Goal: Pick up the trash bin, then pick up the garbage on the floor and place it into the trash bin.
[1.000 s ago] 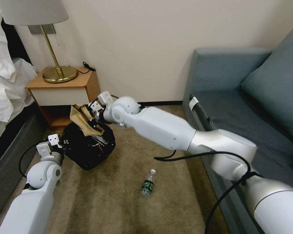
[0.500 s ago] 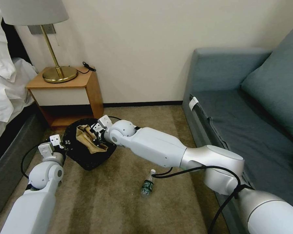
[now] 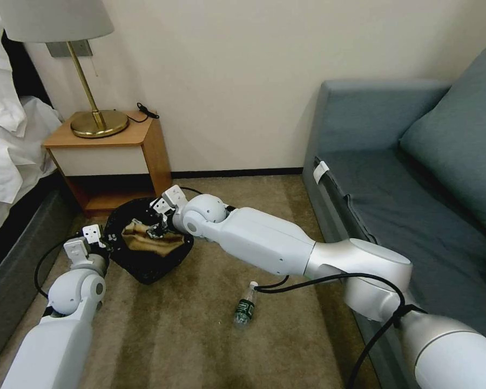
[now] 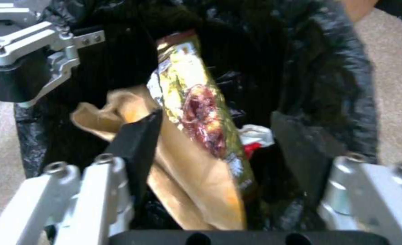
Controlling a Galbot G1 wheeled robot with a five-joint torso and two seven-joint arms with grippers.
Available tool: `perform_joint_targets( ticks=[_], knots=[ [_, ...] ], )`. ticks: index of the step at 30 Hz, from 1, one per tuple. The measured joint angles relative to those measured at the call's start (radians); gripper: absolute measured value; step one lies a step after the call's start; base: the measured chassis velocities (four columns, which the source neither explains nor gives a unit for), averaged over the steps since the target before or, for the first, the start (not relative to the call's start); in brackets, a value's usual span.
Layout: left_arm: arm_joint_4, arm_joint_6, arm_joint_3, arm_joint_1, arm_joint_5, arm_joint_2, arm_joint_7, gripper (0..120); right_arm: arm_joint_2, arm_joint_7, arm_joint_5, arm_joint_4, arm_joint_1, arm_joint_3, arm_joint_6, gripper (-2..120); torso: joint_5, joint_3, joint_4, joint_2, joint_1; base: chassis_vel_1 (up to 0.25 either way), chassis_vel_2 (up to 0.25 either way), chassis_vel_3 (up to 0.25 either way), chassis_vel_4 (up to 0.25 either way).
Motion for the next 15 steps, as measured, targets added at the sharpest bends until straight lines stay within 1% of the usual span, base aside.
perform_joint_targets(
  ticks=[2,3,4,5,6,7,8,12,14,15],
  knots=[
    [0.003,-0.001,0.002,0.000,0.000,0.000,0.000,2,-0.008,0.002,0.000,0.004,0.006,0.006,-0.001,77,0.0000,0.000,-0.0001,0.000,0.000,0.000,0.000,0.000,0.000],
    [0.006,-0.003,0.003,-0.001,0.000,0.000,0.001,2,-0.011,0.004,0.000,0.005,0.011,0.014,-0.002,83,0.0000,0.000,-0.0002,0.000,0.000,0.000,0.000,0.000,0.000],
    [0.006,-0.003,0.003,-0.001,0.000,0.000,0.001,2,-0.011,0.004,0.000,0.005,0.011,0.014,-0.002,83,0.0000,0.000,-0.0002,0.000,0.000,0.000,0.000,0.000,0.000],
    [0.009,-0.005,0.004,-0.003,0.000,0.000,0.001,2,-0.017,0.007,0.002,0.007,0.018,0.023,-0.005,90,0.0000,0.000,0.0000,0.000,0.000,0.000,0.000,0.000,0.000],
    [0.009,-0.005,0.004,-0.003,0.000,0.000,0.001,2,-0.017,0.007,0.002,0.007,0.018,0.023,-0.005,90,0.0000,0.000,0.0000,0.000,0.000,0.000,0.000,0.000,0.000],
    [0.011,-0.005,0.004,-0.003,0.000,0.001,0.001,2,-0.019,0.009,0.004,0.008,0.020,0.025,-0.006,93,0.0000,0.000,0.0001,0.000,0.000,0.000,0.000,0.000,0.000],
    [0.015,-0.007,0.004,-0.007,0.000,0.004,0.002,2,-0.033,0.017,0.014,0.014,0.027,0.030,-0.010,99,0.0001,0.000,0.0001,0.000,0.000,0.000,0.000,0.000,0.000],
    [0.018,-0.009,0.004,-0.010,-0.001,0.007,0.002,2,-0.055,0.040,0.022,0.019,0.024,0.028,-0.012,100,0.0001,0.000,-0.0001,0.000,0.000,0.000,0.000,0.000,0.000],
    [0.018,-0.011,0.004,-0.010,-0.004,0.011,0.003,2,-0.080,0.080,0.024,0.021,0.004,0.014,-0.032,100,0.0001,0.000,-0.0001,0.000,0.000,0.000,0.000,0.000,0.000],
    [0.018,-0.011,0.004,-0.010,-0.004,0.011,0.003,2,-0.080,0.080,0.024,0.021,0.004,0.014,-0.032,100,0.0001,0.000,-0.0001,0.000,0.000,0.000,0.000,0.000,0.000]
  ],
)
